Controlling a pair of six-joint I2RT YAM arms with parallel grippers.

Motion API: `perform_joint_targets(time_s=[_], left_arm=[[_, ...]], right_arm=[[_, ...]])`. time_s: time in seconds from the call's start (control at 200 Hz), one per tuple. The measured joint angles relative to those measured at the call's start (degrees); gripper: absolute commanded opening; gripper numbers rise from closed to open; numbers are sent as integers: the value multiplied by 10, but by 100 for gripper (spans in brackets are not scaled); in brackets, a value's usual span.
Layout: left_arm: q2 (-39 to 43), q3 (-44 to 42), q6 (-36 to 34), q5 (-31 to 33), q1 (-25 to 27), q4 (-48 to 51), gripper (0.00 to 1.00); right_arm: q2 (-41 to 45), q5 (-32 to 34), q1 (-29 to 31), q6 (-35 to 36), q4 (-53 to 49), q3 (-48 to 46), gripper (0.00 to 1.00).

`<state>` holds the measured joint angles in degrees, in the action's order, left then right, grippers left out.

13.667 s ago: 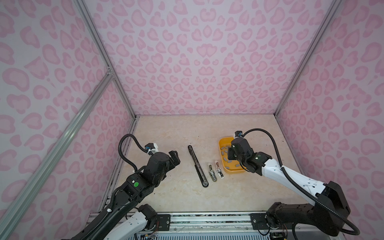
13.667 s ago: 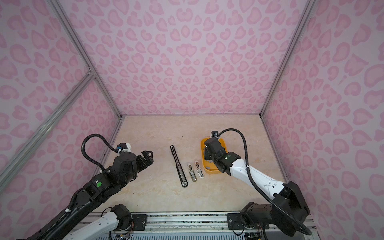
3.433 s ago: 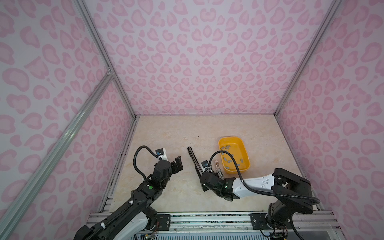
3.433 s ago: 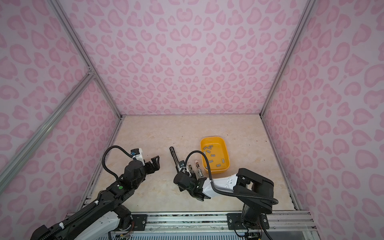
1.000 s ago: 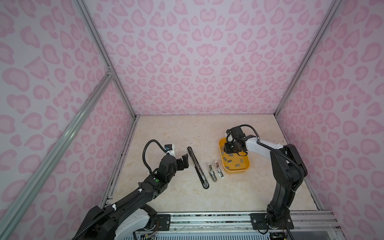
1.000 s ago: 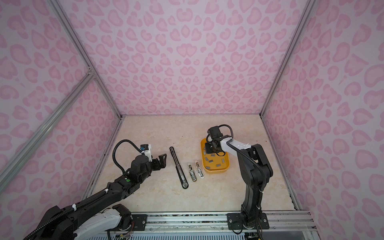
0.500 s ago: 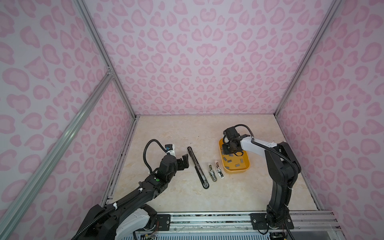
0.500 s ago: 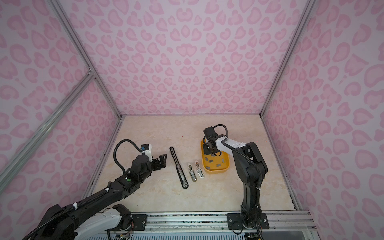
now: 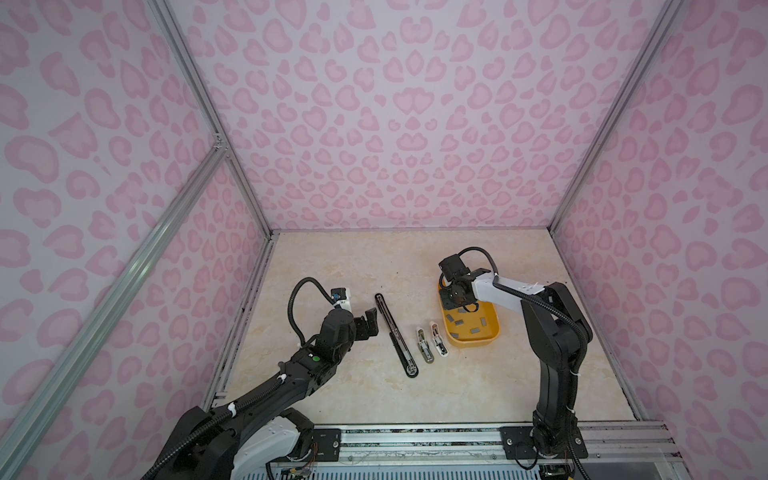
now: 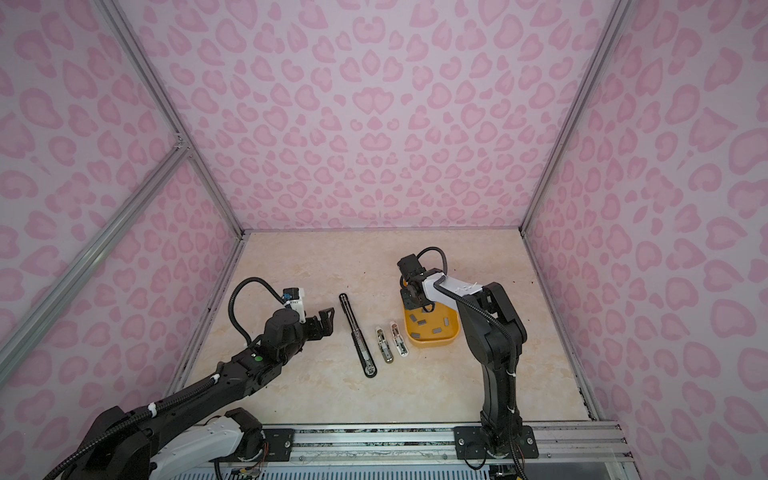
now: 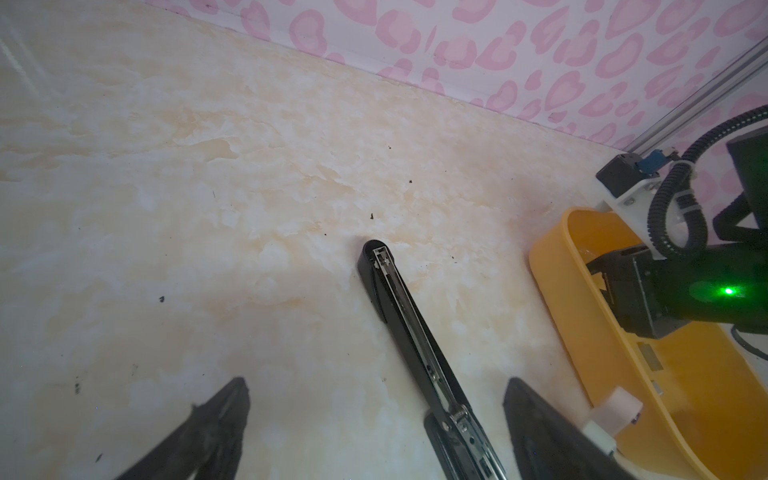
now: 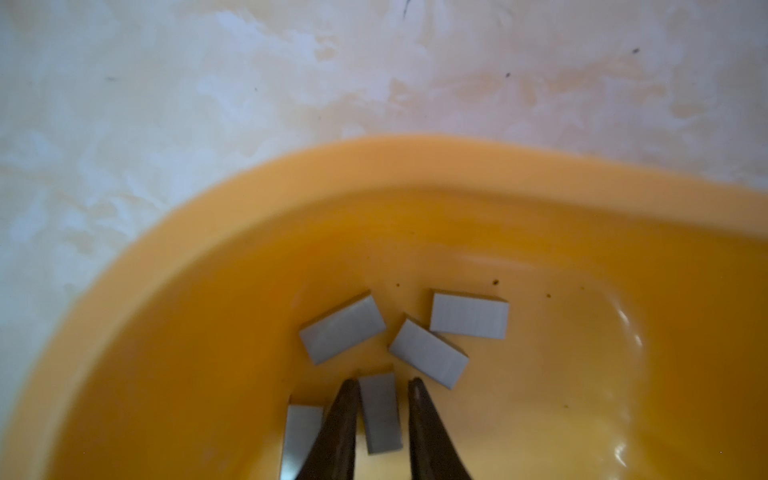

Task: Load the staples into the stapler
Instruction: 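Lower the right gripper into the tray and pinch a grey staple strip, then lift the staple strip and carry it with the right gripper to the white stapler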

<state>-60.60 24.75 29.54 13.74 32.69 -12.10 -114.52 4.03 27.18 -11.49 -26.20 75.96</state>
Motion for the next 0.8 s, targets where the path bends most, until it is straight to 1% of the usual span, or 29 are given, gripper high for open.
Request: perform_joint_targets(time_s=[0.055, 0.15, 0.44, 0.8], left_arm=[[0, 0, 0, 0, 0, 0, 97], [0, 0, 0, 0, 0, 0, 97], [0, 0, 0, -1, 0, 0, 97], [-8, 5, 0, -4, 0, 0, 97]], right_arm=[[-1, 2, 0, -2, 0, 0, 28], [-3, 4, 0, -2, 2, 1, 28], [-10, 3, -1, -10, 14, 7, 19], [-3, 0, -1, -14, 20, 0, 13]])
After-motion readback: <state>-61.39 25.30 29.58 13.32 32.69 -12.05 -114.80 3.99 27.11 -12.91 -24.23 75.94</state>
